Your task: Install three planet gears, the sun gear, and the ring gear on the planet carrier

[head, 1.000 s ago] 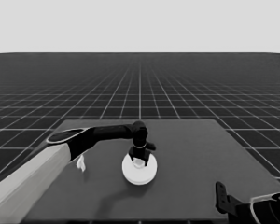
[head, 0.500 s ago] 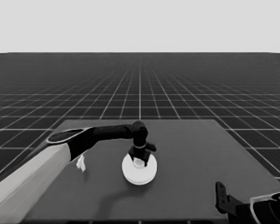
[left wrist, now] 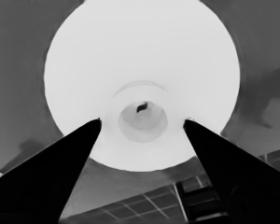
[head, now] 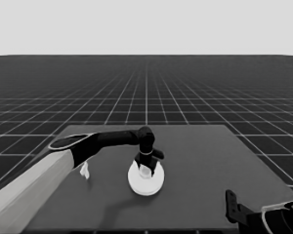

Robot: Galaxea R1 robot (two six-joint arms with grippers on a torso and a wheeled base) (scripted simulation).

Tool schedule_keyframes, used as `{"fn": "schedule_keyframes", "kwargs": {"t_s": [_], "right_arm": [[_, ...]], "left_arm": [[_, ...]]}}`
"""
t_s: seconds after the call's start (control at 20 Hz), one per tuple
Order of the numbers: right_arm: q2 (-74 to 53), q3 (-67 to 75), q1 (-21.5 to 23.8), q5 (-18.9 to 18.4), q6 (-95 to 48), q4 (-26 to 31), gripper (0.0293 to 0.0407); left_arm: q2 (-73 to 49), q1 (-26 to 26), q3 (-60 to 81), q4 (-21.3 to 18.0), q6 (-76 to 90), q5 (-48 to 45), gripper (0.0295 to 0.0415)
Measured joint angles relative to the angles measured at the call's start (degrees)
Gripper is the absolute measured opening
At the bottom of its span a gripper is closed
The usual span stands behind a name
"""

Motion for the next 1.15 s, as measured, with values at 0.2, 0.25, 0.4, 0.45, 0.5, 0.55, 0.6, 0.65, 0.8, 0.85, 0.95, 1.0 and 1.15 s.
{"fn": "schedule_keyframes", "kwargs": {"t_s": [0.2,0.25,0.4,0.45,0.5,0.55,0.6,0.65,0.8,0.85,0.95,1.0,1.15], "right_arm": [[0.0,0.0,0.0,0.0,0.0,0.0,0.0385],[0.0,0.0,0.0,0.0,0.0,0.0,0.0385],[0.0,0.0,0.0,0.0,0.0,0.0,0.0385],[0.0,0.0,0.0,0.0,0.0,0.0,0.0385],[0.0,0.0,0.0,0.0,0.0,0.0,0.0385],[0.0,0.0,0.0,0.0,0.0,0.0,0.0385],[0.0,0.0,0.0,0.0,0.0,0.0,0.0385],[0.0,0.0,0.0,0.0,0.0,0.0,0.0385],[0.0,0.0,0.0,0.0,0.0,0.0,0.0385],[0.0,0.0,0.0,0.0,0.0,0.0,0.0385],[0.0,0.0,0.0,0.0,0.0,0.0,0.0385],[0.0,0.0,0.0,0.0,0.0,0.0,0.0385],[0.0,0.0,0.0,0.0,0.0,0.0,0.0385]], "left_arm": [[0.0,0.0,0.0,0.0,0.2,0.0,0.0385],[0.0,0.0,0.0,0.0,0.2,0.0,0.0385],[0.0,0.0,0.0,0.0,0.2,0.0,0.0385],[-0.5,-2.4,1.7,-2.1,-12.9,0.6,0.0386],[-0.6,-4.1,2.5,-3.4,-20.7,1.0,0.0386],[-0.7,-5.2,2.8,-4.2,-25.2,1.2,0.0385],[-0.7,-5.7,2.9,-4.6,-27.9,1.3,0.0385],[-0.7,-6.1,3.0,-4.9,-29.4,1.4,0.0385],[-0.7,-6.4,3.1,-5.2,-31.2,1.6,0.0385],[-0.7,-6.4,3.1,-5.2,-31.4,1.6,0.0385],[-15.2,-8.2,24.8,-7.1,-32.1,1.9,0.0385],[-31.4,-9.7,32.0,-8.6,-26.4,1.4,0.0385],[-45.2,-11.1,26.3,-10.4,-10.2,0.9,0.0385]]}}
